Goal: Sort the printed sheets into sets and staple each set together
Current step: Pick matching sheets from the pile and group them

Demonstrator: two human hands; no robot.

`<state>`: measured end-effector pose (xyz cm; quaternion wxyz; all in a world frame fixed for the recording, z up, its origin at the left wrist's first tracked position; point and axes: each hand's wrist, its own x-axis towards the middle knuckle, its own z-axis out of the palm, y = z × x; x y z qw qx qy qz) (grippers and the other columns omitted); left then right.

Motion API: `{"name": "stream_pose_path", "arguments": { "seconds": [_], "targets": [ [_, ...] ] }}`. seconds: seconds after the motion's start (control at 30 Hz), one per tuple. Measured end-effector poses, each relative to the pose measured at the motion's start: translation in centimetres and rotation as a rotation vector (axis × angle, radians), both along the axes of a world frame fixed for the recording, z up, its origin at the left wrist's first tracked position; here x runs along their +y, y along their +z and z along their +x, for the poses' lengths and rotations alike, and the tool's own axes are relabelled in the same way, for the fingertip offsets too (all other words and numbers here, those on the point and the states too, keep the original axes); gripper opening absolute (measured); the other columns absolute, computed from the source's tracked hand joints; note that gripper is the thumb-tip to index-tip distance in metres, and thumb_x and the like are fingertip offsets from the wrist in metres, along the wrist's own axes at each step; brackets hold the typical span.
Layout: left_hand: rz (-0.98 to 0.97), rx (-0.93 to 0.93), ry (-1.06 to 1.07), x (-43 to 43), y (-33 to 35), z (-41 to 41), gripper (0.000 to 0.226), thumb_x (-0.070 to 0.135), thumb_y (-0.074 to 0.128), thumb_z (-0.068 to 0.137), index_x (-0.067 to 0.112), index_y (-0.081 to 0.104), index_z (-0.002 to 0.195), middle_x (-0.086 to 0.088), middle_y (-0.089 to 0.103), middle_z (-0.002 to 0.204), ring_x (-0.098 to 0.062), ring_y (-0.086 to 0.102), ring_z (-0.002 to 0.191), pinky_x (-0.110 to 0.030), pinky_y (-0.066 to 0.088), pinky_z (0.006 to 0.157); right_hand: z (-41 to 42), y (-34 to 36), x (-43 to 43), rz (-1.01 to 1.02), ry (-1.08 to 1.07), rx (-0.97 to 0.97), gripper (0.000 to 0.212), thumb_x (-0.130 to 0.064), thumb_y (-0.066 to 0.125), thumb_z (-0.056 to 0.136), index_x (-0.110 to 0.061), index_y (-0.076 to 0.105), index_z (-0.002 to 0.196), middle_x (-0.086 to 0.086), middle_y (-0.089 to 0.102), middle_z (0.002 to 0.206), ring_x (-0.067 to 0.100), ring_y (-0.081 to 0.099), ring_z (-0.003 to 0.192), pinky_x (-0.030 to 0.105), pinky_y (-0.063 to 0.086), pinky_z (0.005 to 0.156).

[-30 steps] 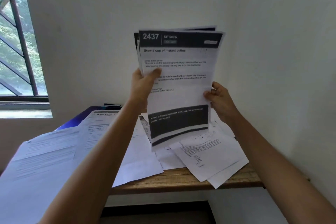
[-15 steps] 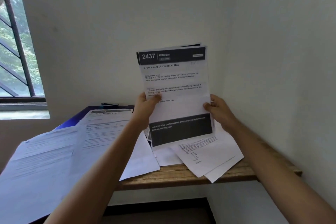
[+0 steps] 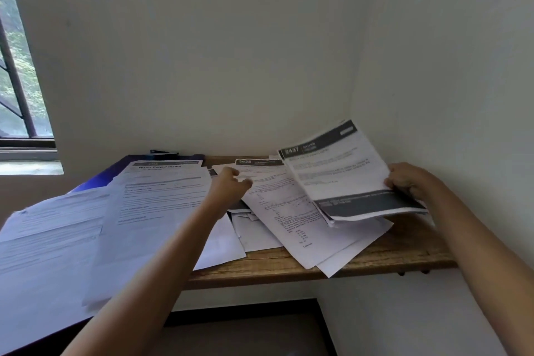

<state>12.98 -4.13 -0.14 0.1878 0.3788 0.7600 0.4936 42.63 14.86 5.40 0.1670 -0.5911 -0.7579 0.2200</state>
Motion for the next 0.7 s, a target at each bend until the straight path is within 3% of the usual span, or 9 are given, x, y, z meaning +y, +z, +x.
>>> {"name": "stream_pose_path", "arguments": {
  "seconds": [0.2, 0.33, 0.47, 0.53, 0.6, 0.7],
  "targets": [
    [-0.093, 0.061, -0.013, 0.3, -0.5, -0.6, 0.063, 0.029, 0.068, 0.089, 0.008, 0.037, 0.140, -0.014, 0.046, 0.142, -0.029, 0.049, 0.122, -0.041, 0.046, 0.102, 0.1, -2.9, 0.5, 0.024, -0.044, -0.337, 0.034, -0.002, 0.044, 0.095, 0.010, 0.051, 0.125, 0.024, 0.052, 0.132, 0.034, 0.054, 0.109, 0.029, 0.044, 0.080],
    [-0.122, 0.062, -0.017, 0.8, -0.9, -0.6, 0.068, 0.030, 0.070, 0.087, 0.007, 0.036, 0.141, -0.014, 0.044, 0.143, -0.030, 0.046, 0.126, -0.041, 0.043, 0.105, -0.6, -3.3, 0.5, 0.062, -0.079, -0.402, 0.038, -0.008, 0.042, 0.097, 0.003, 0.046, 0.132, 0.020, 0.049, 0.137, 0.030, 0.052, 0.120, 0.030, 0.044, 0.093],
    [-0.114, 0.074, -0.011, 1.2, -1.1, -0.4, 0.069, 0.027, 0.069, 0.088, 0.006, 0.032, 0.143, -0.013, 0.045, 0.143, -0.030, 0.045, 0.128, -0.036, 0.042, 0.101, -1.7, -3.1, -0.3, 0.201, -0.137, -0.440, 0.033, -0.008, 0.045, 0.093, -0.002, 0.053, 0.124, 0.016, 0.053, 0.129, 0.031, 0.054, 0.115, 0.034, 0.045, 0.091],
    [-0.104, 0.090, -0.007, 1.4, -1.0, -0.2, 0.069, 0.026, 0.070, 0.088, 0.005, 0.032, 0.142, -0.014, 0.046, 0.142, -0.030, 0.046, 0.126, -0.035, 0.042, 0.098, -3.2, -2.5, -1.1, 0.361, -0.097, -0.354, 0.029, -0.011, 0.051, 0.091, -0.002, 0.056, 0.118, 0.017, 0.057, 0.123, 0.034, 0.055, 0.112, 0.035, 0.045, 0.089],
    [-0.100, 0.100, 0.007, 1.6, -0.8, 0.1, 0.068, 0.025, 0.070, 0.087, 0.004, 0.032, 0.139, -0.014, 0.049, 0.138, -0.031, 0.048, 0.124, -0.036, 0.044, 0.096, -5.3, -2.2, -1.9, 0.445, 0.118, -0.159, 0.036, -0.018, 0.061, 0.090, -0.002, 0.055, 0.122, 0.017, 0.058, 0.124, 0.033, 0.056, 0.112, 0.034, 0.044, 0.089],
    [-0.064, 0.066, 0.047, 1.9, -0.7, 0.5, 0.070, 0.022, 0.073, 0.084, 0.003, 0.030, 0.136, -0.016, 0.053, 0.133, -0.032, 0.052, 0.120, -0.041, 0.049, 0.097, -8.5, -2.3, -3.6, 0.325, 0.441, 0.010, 0.059, -0.039, 0.069, 0.085, -0.010, 0.050, 0.133, 0.011, 0.053, 0.135, 0.026, 0.052, 0.120, 0.028, 0.040, 0.092]
  ]
}}
